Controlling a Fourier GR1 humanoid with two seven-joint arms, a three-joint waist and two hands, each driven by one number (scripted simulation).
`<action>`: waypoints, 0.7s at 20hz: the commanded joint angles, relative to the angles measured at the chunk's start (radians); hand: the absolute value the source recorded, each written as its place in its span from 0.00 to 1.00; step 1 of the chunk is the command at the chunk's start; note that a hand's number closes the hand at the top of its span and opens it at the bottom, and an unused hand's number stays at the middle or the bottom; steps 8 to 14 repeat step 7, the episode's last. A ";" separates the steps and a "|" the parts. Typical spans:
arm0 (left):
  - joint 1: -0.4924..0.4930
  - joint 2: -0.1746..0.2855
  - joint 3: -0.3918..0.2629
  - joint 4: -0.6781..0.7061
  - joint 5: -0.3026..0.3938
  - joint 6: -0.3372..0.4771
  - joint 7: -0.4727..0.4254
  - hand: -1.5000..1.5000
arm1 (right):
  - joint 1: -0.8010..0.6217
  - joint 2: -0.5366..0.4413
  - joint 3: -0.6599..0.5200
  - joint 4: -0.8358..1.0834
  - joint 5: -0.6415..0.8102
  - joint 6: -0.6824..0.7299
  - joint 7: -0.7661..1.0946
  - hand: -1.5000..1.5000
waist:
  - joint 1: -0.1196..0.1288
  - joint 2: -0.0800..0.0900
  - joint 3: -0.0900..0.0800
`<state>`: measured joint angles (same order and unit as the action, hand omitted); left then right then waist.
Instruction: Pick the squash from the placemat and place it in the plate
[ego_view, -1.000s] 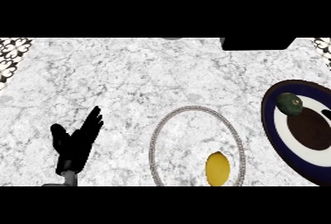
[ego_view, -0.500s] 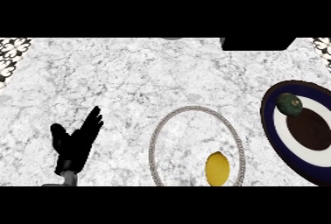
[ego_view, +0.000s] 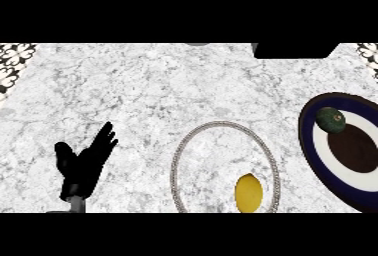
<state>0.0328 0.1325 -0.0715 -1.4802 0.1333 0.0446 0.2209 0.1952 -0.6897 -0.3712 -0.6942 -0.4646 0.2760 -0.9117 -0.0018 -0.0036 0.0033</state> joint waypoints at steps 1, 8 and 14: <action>0.057 -0.042 -0.052 -0.052 -0.038 0.031 0.032 0.50 | 0.044 0.011 -0.016 0.047 0.034 0.070 -0.130 0.00 | 0.000 0.002 -0.003; 0.011 -0.015 0.003 0.032 -0.016 -0.015 -0.007 0.50 | 0.037 0.038 -0.001 0.103 0.109 0.047 -0.213 0.00 | 0.000 0.003 -0.002; 0.011 -0.015 0.003 0.032 -0.016 -0.015 -0.007 0.50 | 0.037 0.038 -0.001 0.103 0.109 0.047 -0.213 0.00 | 0.000 0.003 -0.002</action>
